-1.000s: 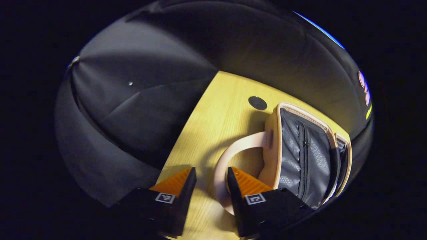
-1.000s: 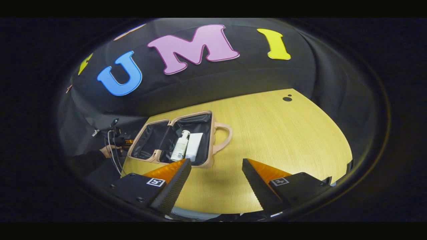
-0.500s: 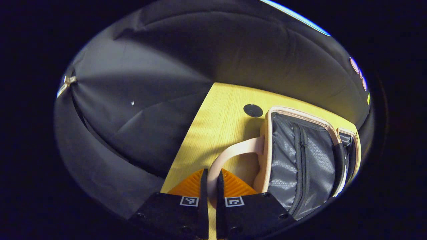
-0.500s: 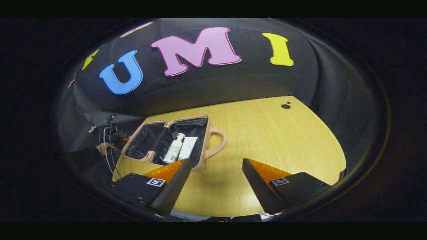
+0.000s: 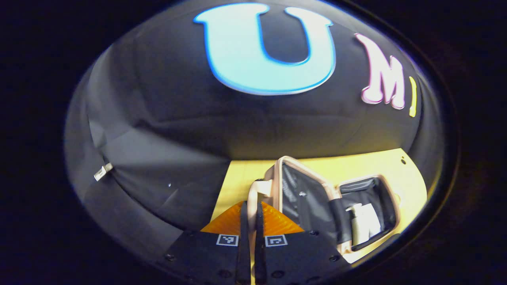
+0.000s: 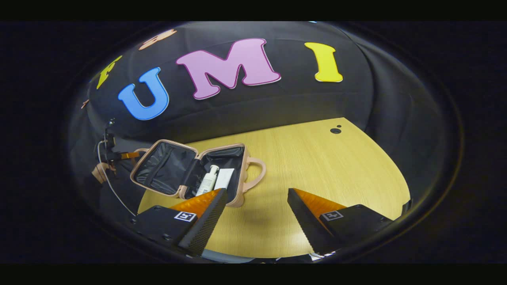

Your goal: First open the suitcase, pack the skin care products into it, and then close the suitcase.

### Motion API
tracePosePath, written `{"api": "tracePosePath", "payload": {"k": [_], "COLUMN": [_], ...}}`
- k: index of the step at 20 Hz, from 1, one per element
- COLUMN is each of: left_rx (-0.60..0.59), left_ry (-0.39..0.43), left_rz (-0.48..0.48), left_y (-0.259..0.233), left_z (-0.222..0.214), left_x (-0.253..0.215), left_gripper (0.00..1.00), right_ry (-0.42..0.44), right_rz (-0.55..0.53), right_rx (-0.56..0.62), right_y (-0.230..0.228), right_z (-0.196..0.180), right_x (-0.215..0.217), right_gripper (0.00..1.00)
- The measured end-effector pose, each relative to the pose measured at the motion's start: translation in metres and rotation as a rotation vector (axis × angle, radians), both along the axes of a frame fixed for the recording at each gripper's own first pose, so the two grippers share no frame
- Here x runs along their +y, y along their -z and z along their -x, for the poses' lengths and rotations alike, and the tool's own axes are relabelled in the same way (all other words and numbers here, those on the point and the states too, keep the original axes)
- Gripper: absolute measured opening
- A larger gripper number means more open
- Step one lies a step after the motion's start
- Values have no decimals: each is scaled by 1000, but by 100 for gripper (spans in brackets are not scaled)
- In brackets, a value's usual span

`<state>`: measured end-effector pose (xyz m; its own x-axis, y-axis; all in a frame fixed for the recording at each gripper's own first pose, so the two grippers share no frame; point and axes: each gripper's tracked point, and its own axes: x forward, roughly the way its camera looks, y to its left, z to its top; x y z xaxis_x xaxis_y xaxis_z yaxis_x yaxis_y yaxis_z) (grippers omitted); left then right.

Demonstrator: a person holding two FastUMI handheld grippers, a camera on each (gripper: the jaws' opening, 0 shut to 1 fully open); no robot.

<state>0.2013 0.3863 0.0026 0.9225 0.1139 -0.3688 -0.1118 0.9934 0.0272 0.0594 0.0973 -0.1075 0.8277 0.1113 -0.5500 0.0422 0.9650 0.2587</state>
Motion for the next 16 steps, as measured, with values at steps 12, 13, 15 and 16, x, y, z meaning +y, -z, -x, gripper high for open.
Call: {"api": "tracePosePath", "payload": {"k": [12,13,15,16], "left_rx": [-139,-136,-137,-133], "left_ry": [215,220,234,241], "left_rz": [133,157,183,190], "left_y": [-104,-100,-87,-76], "left_z": [29,28,21,18], "left_x": [-247,-272,-320,-342], "left_gripper": [10,10,10,10], "right_ry": [7,-1,-11,-14], "right_rz": [33,34,31,31], "right_rx": [-149,-159,-175,-181], "right_y": [-60,-64,-70,-73], "right_z": [15,12,6,3], "right_x": [-50,-56,-70,-80], "right_gripper": [98,98,98,98]}}
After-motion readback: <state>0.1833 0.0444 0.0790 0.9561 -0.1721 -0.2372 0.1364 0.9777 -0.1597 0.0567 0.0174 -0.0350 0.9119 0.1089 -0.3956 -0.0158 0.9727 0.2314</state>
